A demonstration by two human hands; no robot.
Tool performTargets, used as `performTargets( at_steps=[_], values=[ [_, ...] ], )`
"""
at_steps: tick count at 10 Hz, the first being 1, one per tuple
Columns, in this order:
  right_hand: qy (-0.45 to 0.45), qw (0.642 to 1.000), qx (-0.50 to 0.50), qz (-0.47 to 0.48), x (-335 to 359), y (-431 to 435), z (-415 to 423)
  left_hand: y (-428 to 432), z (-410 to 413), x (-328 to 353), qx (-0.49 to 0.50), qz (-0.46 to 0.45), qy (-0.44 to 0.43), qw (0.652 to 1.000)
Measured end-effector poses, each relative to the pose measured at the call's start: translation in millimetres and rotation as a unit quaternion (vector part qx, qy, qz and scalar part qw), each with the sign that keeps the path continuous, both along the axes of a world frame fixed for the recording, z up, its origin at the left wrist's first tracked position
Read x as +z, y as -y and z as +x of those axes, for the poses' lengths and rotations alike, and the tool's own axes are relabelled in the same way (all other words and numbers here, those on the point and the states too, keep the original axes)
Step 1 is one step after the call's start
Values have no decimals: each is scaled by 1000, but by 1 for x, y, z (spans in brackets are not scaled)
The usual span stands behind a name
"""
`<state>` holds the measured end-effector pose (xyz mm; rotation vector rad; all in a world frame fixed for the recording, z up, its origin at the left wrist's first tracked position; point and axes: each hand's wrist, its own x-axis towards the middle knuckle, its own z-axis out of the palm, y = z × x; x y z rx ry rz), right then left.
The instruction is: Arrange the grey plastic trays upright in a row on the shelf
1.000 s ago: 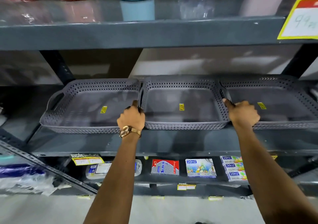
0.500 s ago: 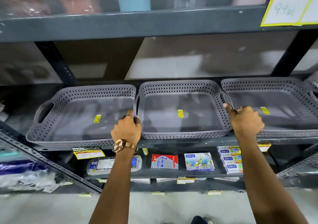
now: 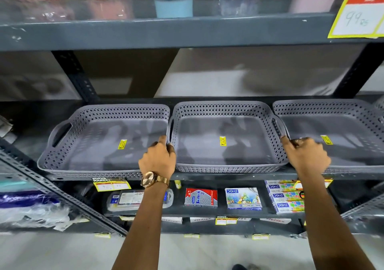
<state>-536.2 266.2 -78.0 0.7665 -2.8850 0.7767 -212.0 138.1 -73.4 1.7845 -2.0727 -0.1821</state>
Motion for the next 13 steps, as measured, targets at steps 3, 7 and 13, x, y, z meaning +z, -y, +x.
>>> performTargets(
  at_steps=[3, 7, 13],
  values=[
    [13, 1000, 3, 18, 5, 2, 2, -1, 1, 2, -11, -1, -4, 1000],
    [2, 1000, -4, 17, 7, 2, 6, -4, 3, 5, -20, -9, -9, 1000],
    [-45, 997, 42, 37, 28, -10, 29, -11, 5, 12, -33, -1, -5, 999]
  ],
)
